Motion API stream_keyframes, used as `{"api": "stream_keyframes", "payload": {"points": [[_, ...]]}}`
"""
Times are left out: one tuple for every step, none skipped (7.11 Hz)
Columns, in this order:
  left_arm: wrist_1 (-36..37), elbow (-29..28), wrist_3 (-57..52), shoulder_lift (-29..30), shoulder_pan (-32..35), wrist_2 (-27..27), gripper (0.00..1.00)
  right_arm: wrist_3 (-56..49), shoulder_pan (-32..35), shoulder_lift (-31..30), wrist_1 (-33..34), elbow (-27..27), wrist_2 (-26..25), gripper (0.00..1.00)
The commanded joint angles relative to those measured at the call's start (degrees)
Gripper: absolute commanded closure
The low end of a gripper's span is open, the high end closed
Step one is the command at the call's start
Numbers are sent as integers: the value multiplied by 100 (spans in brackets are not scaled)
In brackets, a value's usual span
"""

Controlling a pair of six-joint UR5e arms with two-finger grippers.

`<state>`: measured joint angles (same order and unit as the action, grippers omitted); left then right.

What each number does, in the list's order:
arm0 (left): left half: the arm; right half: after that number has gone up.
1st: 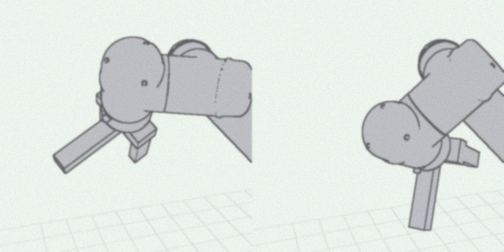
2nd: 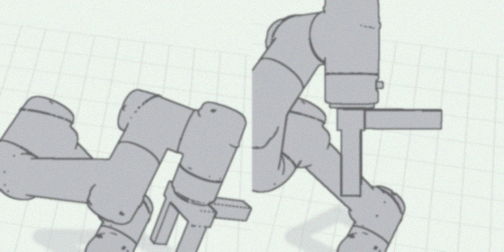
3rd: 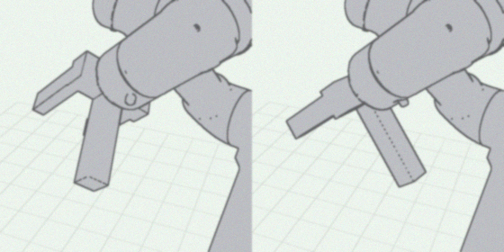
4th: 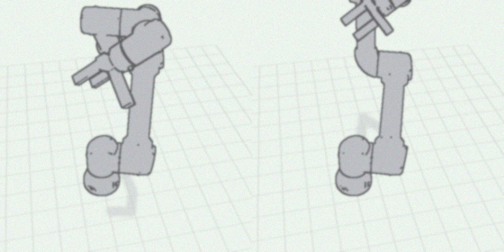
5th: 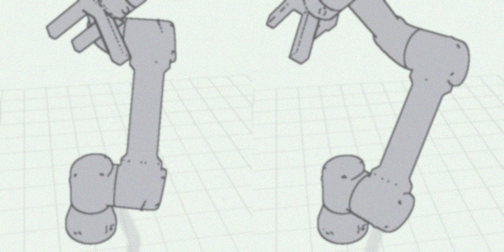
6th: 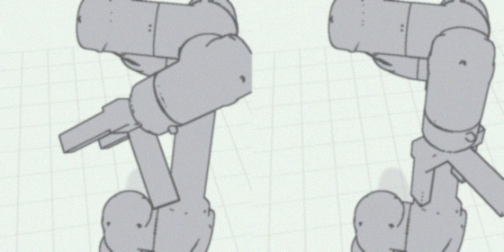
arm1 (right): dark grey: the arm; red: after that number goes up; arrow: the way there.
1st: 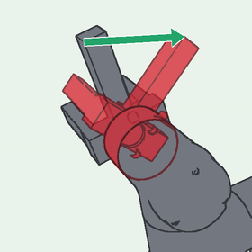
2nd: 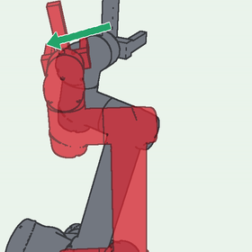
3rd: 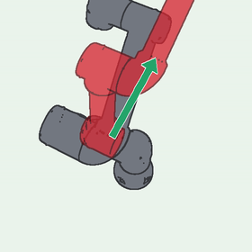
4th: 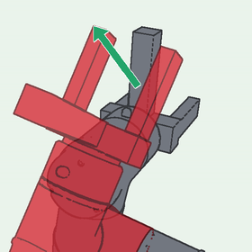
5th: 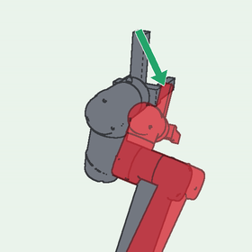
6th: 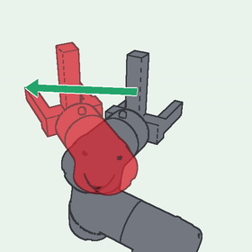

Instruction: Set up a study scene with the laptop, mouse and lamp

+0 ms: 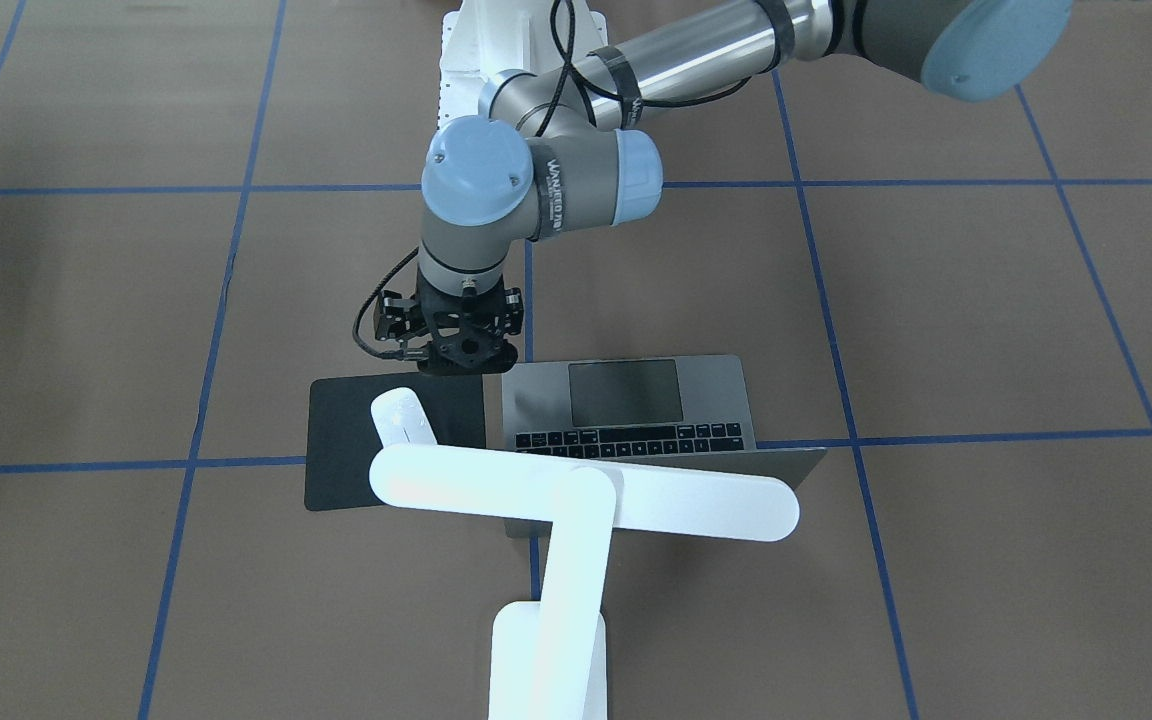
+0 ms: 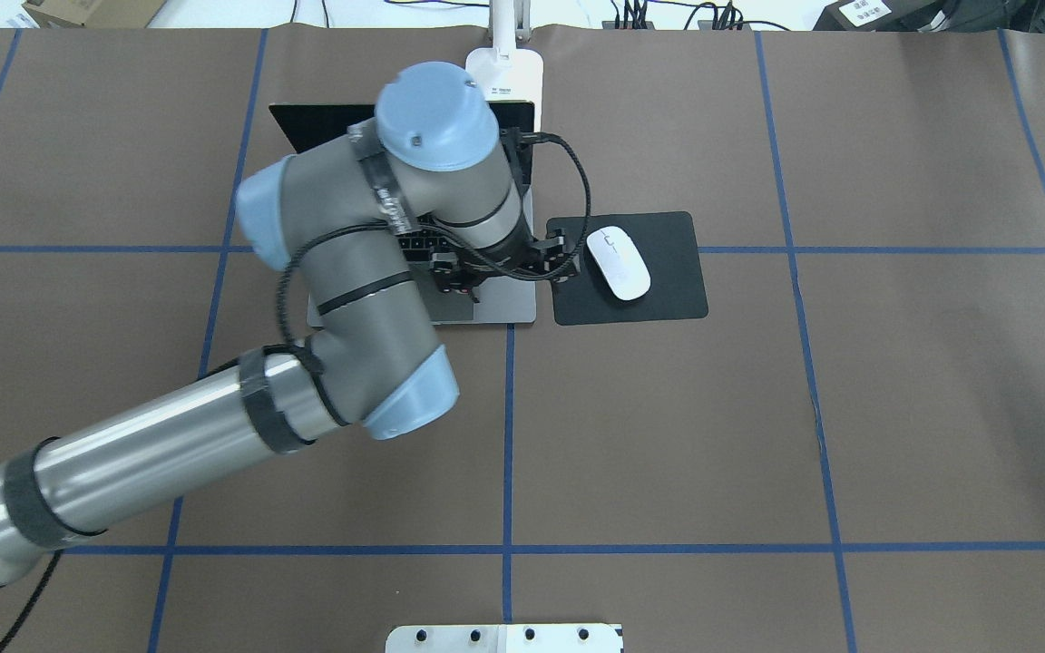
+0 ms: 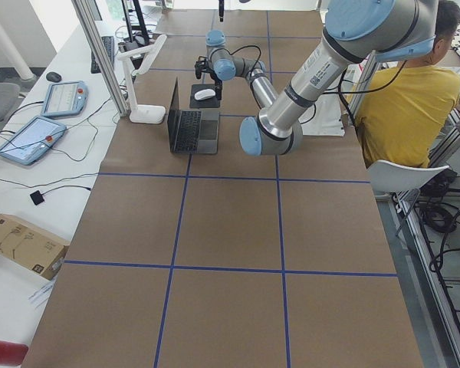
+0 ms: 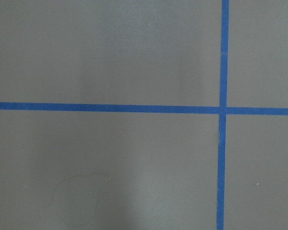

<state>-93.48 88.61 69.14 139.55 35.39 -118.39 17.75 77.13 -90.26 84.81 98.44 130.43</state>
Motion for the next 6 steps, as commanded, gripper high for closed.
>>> {"api": "stream_keyframes", "payload": {"points": [[961,1881,-1082,-1266,458,-211,0,0,12,-17,0,8,0,0],[990,2323,-1626,-1811,677,-211,0,0,30,-17,0,9,0,0],[990,2589,-2119,-2269,949,-246,0,0,47,-26,0,9,0,0],[990,2678,-2672,-2639,1361,-629,0,-9,65,-35,0,9,0,0],[990,2731,-3495,-3087,1887,-1007,0,-17,82,-44,0,9,0,0],[981,2749,-4365,-3552,2345,-1098,0,-44,109,-61,0,0,0,0]]}}
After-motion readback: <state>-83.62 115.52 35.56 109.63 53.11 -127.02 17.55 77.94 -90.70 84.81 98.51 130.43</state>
